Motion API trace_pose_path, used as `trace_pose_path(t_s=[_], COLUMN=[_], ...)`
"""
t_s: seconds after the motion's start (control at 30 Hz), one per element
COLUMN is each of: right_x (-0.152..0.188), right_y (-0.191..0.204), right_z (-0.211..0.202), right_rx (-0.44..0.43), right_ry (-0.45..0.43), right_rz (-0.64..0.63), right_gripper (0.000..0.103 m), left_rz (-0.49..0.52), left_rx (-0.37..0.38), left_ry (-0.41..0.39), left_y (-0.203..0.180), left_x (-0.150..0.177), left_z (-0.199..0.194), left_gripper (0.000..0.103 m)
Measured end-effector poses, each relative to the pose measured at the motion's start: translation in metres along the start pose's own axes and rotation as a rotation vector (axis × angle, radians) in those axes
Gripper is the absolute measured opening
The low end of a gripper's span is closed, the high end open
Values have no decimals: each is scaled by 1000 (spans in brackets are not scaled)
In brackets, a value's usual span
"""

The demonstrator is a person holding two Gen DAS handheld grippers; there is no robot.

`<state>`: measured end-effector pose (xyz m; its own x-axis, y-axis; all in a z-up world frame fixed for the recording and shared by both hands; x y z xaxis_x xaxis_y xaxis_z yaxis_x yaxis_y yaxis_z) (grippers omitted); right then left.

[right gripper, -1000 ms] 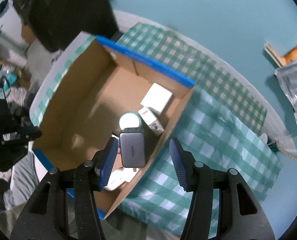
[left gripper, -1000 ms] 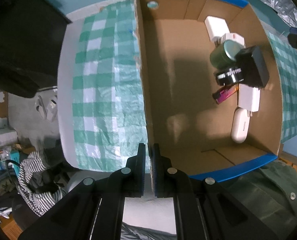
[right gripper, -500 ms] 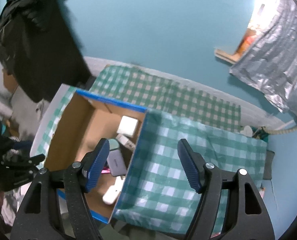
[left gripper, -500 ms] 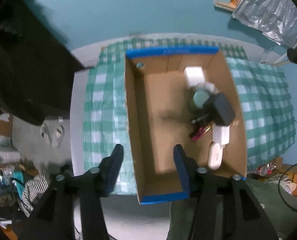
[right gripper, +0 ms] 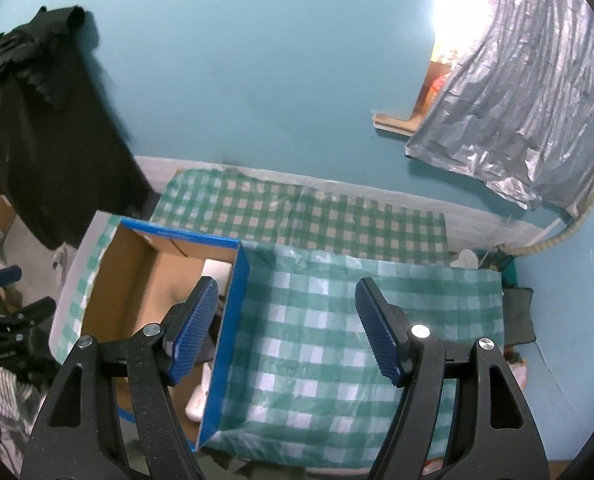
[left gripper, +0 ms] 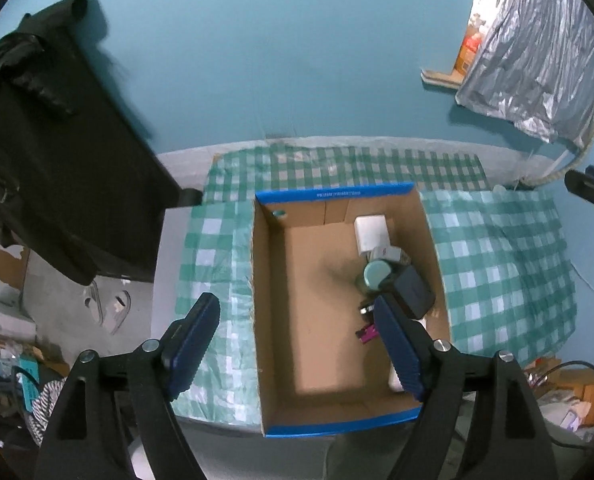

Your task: Organize rigid objects

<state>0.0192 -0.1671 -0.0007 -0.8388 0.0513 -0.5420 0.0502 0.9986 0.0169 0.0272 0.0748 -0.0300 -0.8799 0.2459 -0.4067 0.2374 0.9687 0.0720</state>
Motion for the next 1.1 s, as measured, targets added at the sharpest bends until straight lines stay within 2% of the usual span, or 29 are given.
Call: trace_pose_path(t_s=[0.2, 0.47, 1.1], right_x=[2, 6, 9], right_y=[-10, -14, -25], right_z=[-6, -13, -15], right_rx=[20, 39, 48], right_ry=[-16, -36, -29], right_rz=[14, 0, -11], right_gripper=[71, 71, 71], left_rz=[-33, -10, -11], left_rx=[-1, -41, -75], left_ry=[-65, -104, -77], left_y=[-1, -15, -27], left_x=[-5, -6, -7], left_z=[-16, -25, -25], left_gripper=[82, 82, 83])
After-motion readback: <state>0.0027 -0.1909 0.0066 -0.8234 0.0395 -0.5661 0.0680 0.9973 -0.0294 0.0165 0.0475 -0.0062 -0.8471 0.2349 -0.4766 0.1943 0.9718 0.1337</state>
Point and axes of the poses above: each gripper's, at about its wrist camera, not at the fingertips, and z roughly the way its jaws point, y to its left, x to its underside, the point moved 1 cm from there along z, roughly the way its jaws point, and after that the axes turned 3 degrees about z, right-handed, at the moved point
